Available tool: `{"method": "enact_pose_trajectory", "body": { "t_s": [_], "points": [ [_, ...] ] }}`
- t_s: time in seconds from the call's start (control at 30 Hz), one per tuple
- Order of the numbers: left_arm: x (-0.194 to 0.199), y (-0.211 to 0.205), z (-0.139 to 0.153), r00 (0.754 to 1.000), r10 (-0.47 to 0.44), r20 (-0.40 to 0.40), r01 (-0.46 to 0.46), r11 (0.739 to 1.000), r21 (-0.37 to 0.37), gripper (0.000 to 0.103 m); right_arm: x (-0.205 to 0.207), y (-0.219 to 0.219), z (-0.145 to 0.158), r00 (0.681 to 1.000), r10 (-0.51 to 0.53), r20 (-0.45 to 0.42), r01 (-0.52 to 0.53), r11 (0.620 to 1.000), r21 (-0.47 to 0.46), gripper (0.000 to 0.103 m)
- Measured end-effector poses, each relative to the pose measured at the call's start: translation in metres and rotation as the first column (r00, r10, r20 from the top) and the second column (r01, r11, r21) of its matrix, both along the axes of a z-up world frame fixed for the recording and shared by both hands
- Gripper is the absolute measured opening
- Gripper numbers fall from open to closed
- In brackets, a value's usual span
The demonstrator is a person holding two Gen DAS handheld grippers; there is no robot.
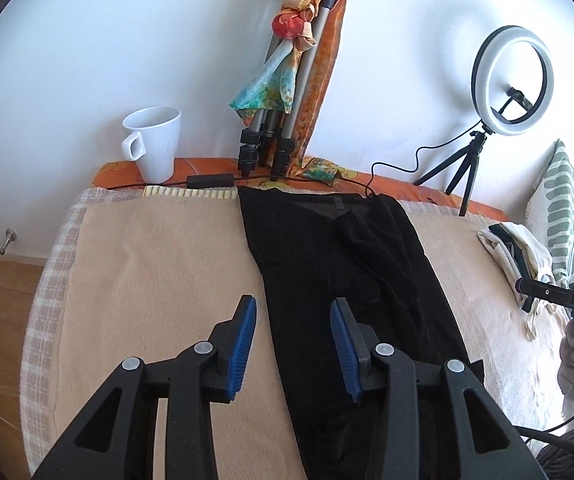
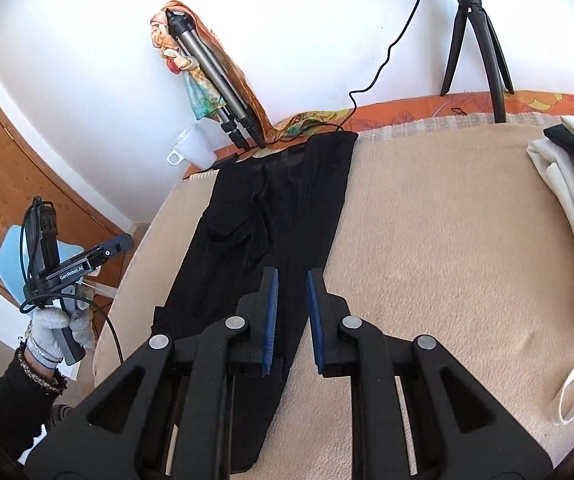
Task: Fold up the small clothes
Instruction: 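Grasp the collar end of the black strip with both grippers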
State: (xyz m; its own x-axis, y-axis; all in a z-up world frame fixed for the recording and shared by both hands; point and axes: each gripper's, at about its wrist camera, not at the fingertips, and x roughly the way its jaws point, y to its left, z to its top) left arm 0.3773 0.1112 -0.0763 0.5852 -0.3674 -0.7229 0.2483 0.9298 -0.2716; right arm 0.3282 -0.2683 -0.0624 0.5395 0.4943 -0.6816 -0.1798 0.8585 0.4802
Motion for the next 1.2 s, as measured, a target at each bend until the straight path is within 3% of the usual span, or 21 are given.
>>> {"method": "enact_pose_trajectory", "body": {
  "t_s": [0.4,0.63,0.83,1.0,1.1,1.2],
  "points": [
    [0.112,0.0,-0.041,0.996,0.006,-0.094,-0.008,1.0,-0.025,0.042,0.112,-0.004,-0.032,0.993,0.016,-0.113,-0.016,1.0,-0.001,0.016],
    [0.154,-0.003,-0.069,0.989,0.001,-0.148,-0.01,0.998,-0.057,0.046,0.168,-0.008,-0.065,0.986,-0.008,-0.166,0.026,0.994,0.107,0.016],
    [0.18,-0.01,-0.084,0.986,-0.011,-0.164,0.008,1.0,-0.02,0.046,0.192,0.006,-0.079,0.986,0.013,-0.168,0.003,0.996,0.093,0.016],
    [0.19,-0.019,-0.087,0.99,-0.02,-0.14,0.023,0.999,0.022,0.043,0.206,0.018,-0.087,0.987,0.024,-0.158,-0.014,0.997,0.07,0.016],
    [0.193,-0.026,-0.089,0.993,-0.023,-0.113,0.032,0.996,0.079,0.036,0.212,0.027,-0.092,0.987,0.028,-0.155,-0.022,0.999,0.045,0.016],
    [0.194,-0.031,-0.091,0.995,-0.037,-0.098,0.046,0.995,0.09,0.024,0.212,0.032,-0.093,0.988,0.041,-0.147,-0.035,0.999,0.041,0.016]
  ]
}}
